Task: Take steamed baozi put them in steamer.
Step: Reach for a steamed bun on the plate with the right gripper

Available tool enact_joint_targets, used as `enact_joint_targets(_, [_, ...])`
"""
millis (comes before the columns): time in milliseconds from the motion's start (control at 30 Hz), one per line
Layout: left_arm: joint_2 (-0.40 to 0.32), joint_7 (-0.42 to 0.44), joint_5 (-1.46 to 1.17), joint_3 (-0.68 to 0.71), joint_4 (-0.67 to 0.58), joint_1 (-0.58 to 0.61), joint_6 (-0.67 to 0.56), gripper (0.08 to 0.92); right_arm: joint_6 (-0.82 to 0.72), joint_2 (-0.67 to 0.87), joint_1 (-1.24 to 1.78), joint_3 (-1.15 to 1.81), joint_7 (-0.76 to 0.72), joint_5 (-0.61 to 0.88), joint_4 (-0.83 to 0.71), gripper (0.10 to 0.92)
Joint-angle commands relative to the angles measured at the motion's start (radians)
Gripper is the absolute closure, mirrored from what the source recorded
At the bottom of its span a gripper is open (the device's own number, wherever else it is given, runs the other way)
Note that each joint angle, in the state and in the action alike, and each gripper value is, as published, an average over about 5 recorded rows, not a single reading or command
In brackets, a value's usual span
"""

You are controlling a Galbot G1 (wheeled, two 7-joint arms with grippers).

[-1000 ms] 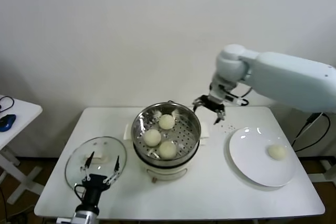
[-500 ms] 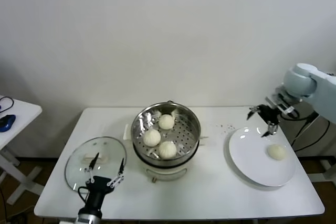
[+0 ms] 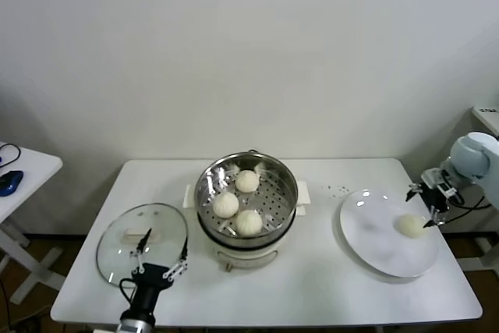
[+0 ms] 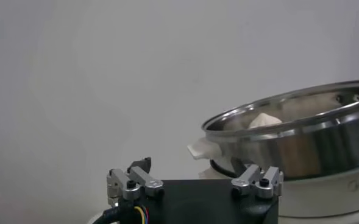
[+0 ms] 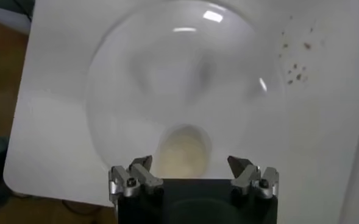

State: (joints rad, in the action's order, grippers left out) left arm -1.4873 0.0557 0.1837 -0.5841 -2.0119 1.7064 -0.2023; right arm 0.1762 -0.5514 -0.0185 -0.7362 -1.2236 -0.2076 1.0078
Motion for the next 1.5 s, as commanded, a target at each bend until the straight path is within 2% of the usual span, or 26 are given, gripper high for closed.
enact_joint_targets(33, [-0.002, 0.000, 0.006, 0.000, 0.008, -0.007, 0.007, 0.177, 0.017, -0.087, 0.163, 0.189, 0.008, -0.105, -0.172, 0.203])
enact_joint_targets(600, [-0.006, -0.003, 0.008, -0.002, 0.022, -0.019, 0.009, 0.177, 0.048, -0.178, 0.162, 0.257, 0.027, -0.195, -0.293, 0.203])
enact_joint_targets(1200, [-0.008, -0.004, 0.011, -0.005, 0.026, -0.021, 0.009, 0.177, 0.046, -0.208, 0.156, 0.273, 0.018, -0.206, -0.319, 0.203])
enact_joint_targets(1500, [-0.010, -0.004, 0.012, -0.004, 0.026, -0.022, 0.009, 0.177, 0.040, -0.206, 0.144, 0.271, 0.012, -0.186, -0.323, 0.317])
